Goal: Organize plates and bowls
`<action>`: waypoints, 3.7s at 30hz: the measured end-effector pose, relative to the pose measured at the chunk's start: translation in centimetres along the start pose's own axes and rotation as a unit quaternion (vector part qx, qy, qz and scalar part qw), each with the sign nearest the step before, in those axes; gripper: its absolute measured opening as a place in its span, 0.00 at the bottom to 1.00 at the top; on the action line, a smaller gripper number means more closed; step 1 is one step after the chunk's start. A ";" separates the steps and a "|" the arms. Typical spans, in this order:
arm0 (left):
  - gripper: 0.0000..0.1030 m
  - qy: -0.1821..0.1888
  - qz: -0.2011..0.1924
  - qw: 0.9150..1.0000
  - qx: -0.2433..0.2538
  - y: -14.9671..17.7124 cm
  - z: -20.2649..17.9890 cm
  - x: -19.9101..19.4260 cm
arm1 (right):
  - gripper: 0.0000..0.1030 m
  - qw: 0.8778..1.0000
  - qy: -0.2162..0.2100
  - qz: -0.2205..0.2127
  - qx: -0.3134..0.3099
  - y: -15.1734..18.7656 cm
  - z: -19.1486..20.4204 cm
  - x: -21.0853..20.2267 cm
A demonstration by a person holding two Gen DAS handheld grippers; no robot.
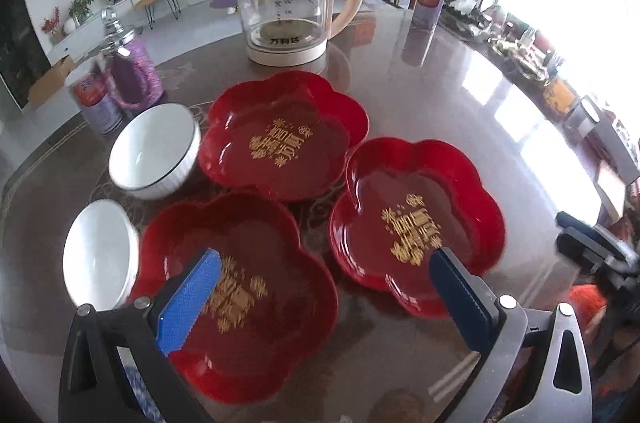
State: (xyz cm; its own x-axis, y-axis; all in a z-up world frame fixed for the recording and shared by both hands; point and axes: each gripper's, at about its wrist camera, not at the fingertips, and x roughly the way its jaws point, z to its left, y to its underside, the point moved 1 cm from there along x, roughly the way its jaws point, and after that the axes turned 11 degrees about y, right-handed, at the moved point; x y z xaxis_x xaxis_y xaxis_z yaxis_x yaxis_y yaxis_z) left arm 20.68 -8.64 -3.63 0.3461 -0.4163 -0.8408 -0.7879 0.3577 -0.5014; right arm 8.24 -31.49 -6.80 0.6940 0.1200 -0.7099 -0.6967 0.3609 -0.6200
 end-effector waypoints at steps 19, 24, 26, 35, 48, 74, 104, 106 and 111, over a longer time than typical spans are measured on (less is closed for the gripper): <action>0.31 -0.035 0.067 0.997 -0.004 -0.8 -0.1 8.7 | 0.86 0.991 0.040 0.129 0.018 -2.7 -1.9 6.7; 0.21 -0.025 0.080 0.996 -0.018 -0.4 -0.2 10.0 | 0.60 0.989 0.047 0.140 0.008 -2.8 -1.6 7.7; 0.16 -0.029 0.071 0.997 -0.016 -0.1 -0.2 10.2 | 0.17 0.988 0.053 0.147 0.003 -2.8 -1.4 8.4; 0.10 -0.001 0.050 0.998 -0.047 1.0 -0.2 8.9 | 0.07 0.985 0.080 0.151 -0.019 -2.7 -0.7 9.8; 0.10 0.050 -0.015 0.997 -0.050 1.1 -7.7 7.5 | 0.14 0.991 0.116 0.068 -0.002 -5.8 -5.6 5.0; 0.85 -0.002 -0.115 0.991 -0.067 4.7 -7.6 4.8 | 0.65 0.973 0.217 -0.068 -0.031 -3.4 -4.8 2.5; 0.87 -0.181 -0.246 0.949 -0.078 11.5 -2.4 -7.3 | 0.70 0.898 0.261 -0.337 -0.109 -1.3 1.6 -6.7; 0.87 -0.170 -0.233 0.954 -0.082 11.9 -1.6 -7.5 | 0.70 0.899 0.261 -0.334 -0.110 -1.3 1.6 -6.6; 0.87 -0.139 -0.210 0.960 -0.119 12.9 2.6 -9.3 | 0.71 0.903 0.257 -0.330 -0.100 -1.4 1.1 -6.8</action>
State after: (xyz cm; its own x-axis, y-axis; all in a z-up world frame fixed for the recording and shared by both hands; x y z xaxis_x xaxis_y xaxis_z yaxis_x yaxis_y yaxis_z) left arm 8.60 1.97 -2.83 0.7556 -0.2300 -0.6133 -0.6318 -0.0087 -0.7751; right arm 4.68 -31.81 -0.77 0.8301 -0.5232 -0.1928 -0.2165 0.0162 -0.9762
